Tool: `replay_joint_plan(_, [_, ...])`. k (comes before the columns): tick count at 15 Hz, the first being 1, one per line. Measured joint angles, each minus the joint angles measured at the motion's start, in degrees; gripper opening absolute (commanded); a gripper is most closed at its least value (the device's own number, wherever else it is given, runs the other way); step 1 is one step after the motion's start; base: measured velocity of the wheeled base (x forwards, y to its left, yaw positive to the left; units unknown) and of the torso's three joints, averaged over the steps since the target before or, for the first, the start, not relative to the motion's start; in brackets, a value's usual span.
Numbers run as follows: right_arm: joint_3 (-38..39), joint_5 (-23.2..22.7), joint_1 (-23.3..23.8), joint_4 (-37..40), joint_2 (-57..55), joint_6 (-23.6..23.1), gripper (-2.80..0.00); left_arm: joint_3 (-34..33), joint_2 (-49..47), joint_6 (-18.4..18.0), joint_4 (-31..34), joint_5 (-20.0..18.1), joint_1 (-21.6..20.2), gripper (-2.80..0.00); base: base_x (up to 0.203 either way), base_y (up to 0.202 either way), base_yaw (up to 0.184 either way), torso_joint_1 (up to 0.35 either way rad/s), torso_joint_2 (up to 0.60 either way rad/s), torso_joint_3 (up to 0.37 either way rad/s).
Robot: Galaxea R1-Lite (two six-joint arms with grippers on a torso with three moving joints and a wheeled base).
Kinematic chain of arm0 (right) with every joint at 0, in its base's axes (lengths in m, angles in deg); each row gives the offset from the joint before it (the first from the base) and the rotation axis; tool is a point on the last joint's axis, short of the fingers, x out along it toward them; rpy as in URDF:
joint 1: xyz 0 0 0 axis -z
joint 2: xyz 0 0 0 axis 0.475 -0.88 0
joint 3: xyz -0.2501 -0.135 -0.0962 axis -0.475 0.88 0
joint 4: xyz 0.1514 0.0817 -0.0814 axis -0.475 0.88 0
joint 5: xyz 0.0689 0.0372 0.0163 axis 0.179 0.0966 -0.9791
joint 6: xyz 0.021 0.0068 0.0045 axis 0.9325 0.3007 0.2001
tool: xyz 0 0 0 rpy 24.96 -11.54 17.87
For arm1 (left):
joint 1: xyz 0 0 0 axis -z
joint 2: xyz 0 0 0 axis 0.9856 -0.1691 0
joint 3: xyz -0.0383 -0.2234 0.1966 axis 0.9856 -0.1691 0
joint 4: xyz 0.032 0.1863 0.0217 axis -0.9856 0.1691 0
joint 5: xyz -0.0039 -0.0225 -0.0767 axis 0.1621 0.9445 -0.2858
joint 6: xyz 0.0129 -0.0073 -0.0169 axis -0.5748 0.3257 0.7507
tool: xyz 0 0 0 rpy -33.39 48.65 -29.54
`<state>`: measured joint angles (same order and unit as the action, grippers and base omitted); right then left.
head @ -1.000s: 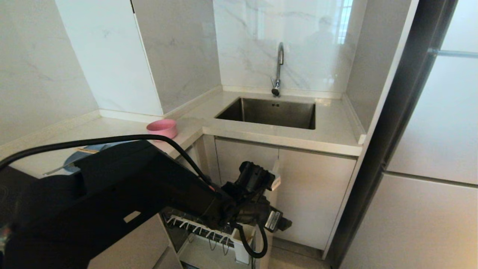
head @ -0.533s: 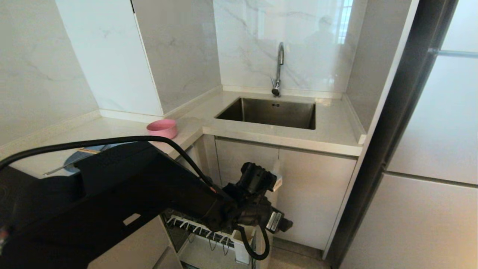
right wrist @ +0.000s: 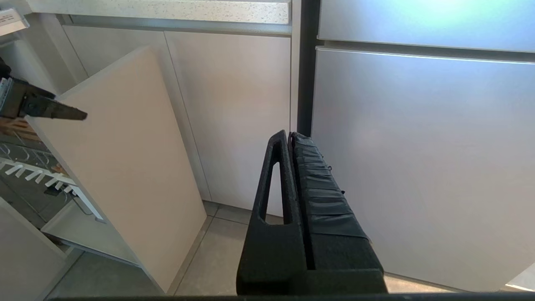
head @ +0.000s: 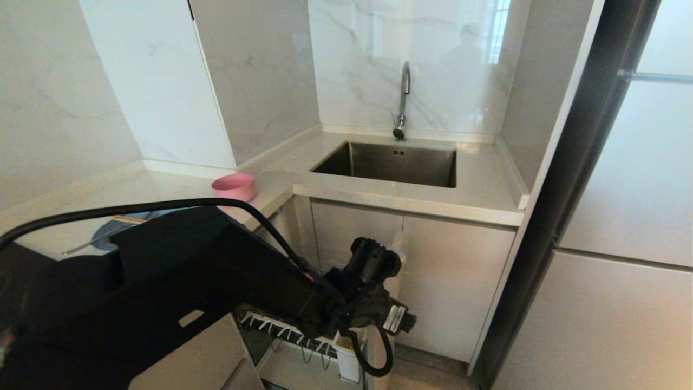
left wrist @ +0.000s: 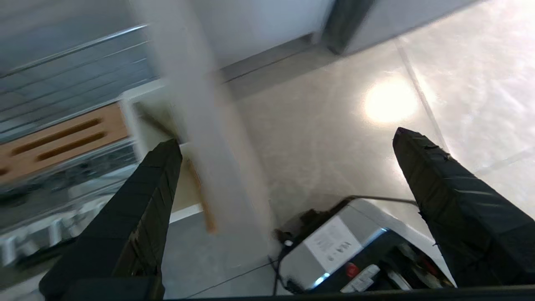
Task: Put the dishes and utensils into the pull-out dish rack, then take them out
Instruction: Open the cupboard, then pick up the bowl and place it in the cupboard
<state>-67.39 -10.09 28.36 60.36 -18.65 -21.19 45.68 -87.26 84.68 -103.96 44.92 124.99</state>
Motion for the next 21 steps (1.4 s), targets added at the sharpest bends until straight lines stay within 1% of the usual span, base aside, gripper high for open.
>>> replay_joint_plan(2, [0.0, 0.0, 0.0, 0.0, 0.0, 0.0, -2.8, -0.18, -0.05, 0.01, 0.08, 1.93, -0.52, 0.0, 0.0, 0.0, 0.0, 0.0, 0.0, 0.0])
replay_joint_plan(5, [0.0, 0.0, 0.0, 0.0, 0.0, 0.0, -2.8, -0.57, 0.0, 0.16, 0.15, 3.82, -1.07, 0.0, 0.0, 0.0, 0.0, 0.0, 0.0, 0.0])
replay_joint_plan(6, [0.0, 0.0, 0.0, 0.0, 0.0, 0.0, -2.8, -0.69, 0.1, 0.5, 0.16, 3.91, -1.21, 0.0, 0.0, 0.0, 0.0, 0.0, 0.0, 0.0])
replay_joint_plan(9, [0.0, 0.0, 0.0, 0.0, 0.0, 0.02, -2.8, -1.0, 1.54, 3.21, 0.18, 3.95, -1.07, 0.0, 0.0, 0.0, 0.0, 0.0, 0.0, 0.0])
replay_joint_plan(15, [0.0, 0.0, 0.0, 0.0, 0.0, 0.01, -2.8, -2.93, 10.03, 3.45, 0.18, 3.92, -0.24, 0.0, 0.0, 0.0, 0.0, 0.0, 0.0, 0.0])
replay_joint_plan(16, [0.0, 0.0, 0.0, 0.0, 0.0, 0.02, -2.8, -3.5, 11.86, 3.42, 0.21, 3.98, 0.0, -2.8, 0.0, 0.0, 0.0, 0.0, 0.0, 0.0])
replay_joint_plan(18, [0.0, -0.02, 0.0, 0.0, 0.0, 0.0, -2.8, -5.02, 15.82, 3.19, 0.26, 4.4, 0.83, -2.8, 0.0, 0.0, 0.0, 0.0, 0.0, 0.0])
replay_joint_plan(21, [0.0, -0.01, 0.0, 0.0, 0.0, 0.02, -2.8, -6.76, 22.24, 3.0, 0.29, 8.41, 1.72, -2.8, 0.0, 0.0, 0.0, 0.0, 0.0, 0.0])
